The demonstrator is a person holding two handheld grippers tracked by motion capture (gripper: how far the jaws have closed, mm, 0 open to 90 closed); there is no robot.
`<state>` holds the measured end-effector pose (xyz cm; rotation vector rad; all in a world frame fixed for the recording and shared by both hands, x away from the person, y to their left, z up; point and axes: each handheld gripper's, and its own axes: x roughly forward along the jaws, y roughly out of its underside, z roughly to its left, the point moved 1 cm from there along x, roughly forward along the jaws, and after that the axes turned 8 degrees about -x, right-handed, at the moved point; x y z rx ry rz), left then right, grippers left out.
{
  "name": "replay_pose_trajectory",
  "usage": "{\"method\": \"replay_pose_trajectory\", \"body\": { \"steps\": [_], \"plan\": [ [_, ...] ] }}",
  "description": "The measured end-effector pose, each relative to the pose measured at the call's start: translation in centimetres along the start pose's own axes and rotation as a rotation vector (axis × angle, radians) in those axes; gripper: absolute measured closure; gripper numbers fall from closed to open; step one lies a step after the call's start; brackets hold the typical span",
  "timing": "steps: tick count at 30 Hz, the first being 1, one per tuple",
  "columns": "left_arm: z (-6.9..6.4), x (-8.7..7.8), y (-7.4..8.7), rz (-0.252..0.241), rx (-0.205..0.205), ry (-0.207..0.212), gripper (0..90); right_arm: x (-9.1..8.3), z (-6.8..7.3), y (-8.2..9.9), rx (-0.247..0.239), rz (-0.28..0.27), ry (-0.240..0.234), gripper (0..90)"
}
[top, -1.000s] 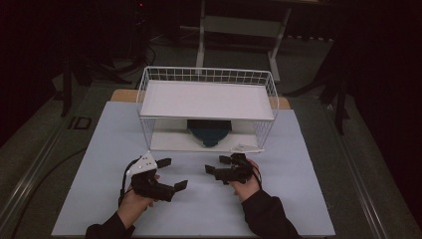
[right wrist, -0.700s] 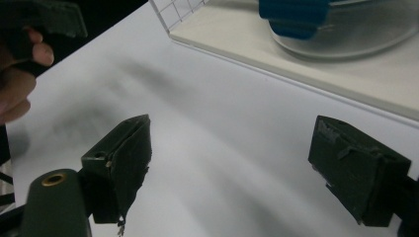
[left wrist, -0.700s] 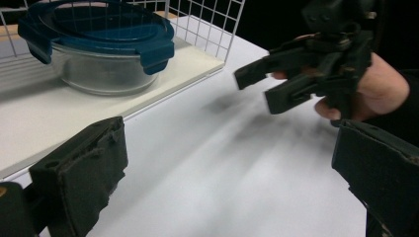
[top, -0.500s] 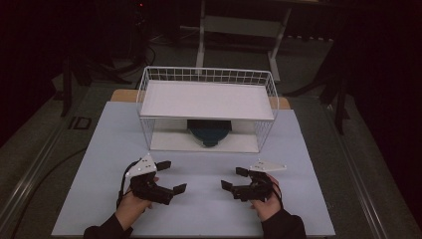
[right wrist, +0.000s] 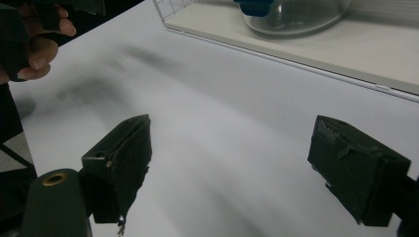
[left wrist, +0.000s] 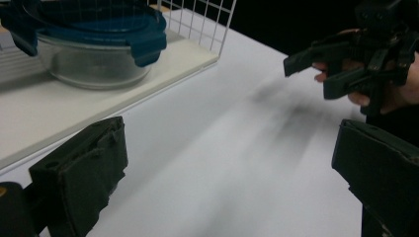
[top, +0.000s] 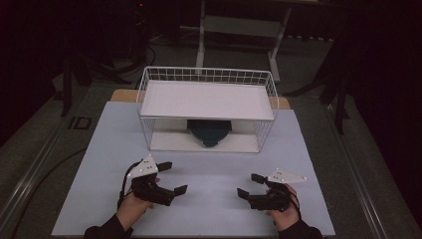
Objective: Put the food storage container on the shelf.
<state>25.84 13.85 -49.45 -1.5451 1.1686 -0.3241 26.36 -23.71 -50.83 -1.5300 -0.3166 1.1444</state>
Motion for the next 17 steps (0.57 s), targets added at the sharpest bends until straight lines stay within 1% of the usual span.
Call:
{"method": "replay_pose_trajectory", "body": {
  "steps": [1, 3, 6, 8, 10, 12, 17],
  "plan": [
    [0.0, 0.0, 0.1, 0.000, -0.005, 0.001, 0.9, -0.1, -0.2, 0.2, -0.005, 0.004, 0.007, 16.6],
    [0.1, 0.1, 0.1, 0.001, -0.003, 0.010, 0.9, -0.4, -0.6, 0.5, 0.007, 0.002, 0.006, 16.6],
    [0.0, 0.1, 0.1, -0.007, 0.015, 0.021, 0.9, -0.7, -1.1, 0.7, 0.027, -0.006, 0.008, 16.6],
    [0.0, 0.0, 0.1, -0.008, 0.026, 0.042, 1.0, -0.8, -1.4, 0.7, 0.034, -0.018, 0.007, 16.6],
    [-0.1, 0.1, 0.2, -0.002, 0.033, 0.055, 0.9, -0.8, -1.5, 0.7, 0.038, -0.018, 0.010, 16.6],
    [-0.1, 0.1, 0.2, -0.004, 0.033, 0.068, 0.9, -0.7, -1.4, 0.7, 0.038, -0.013, 0.003, 16.6],
    [-0.2, 0.3, 0.3, 0.006, 0.036, 0.078, 0.9, -0.7, -1.2, 0.6, 0.027, -0.009, 0.006, 16.6]
  ]
}}
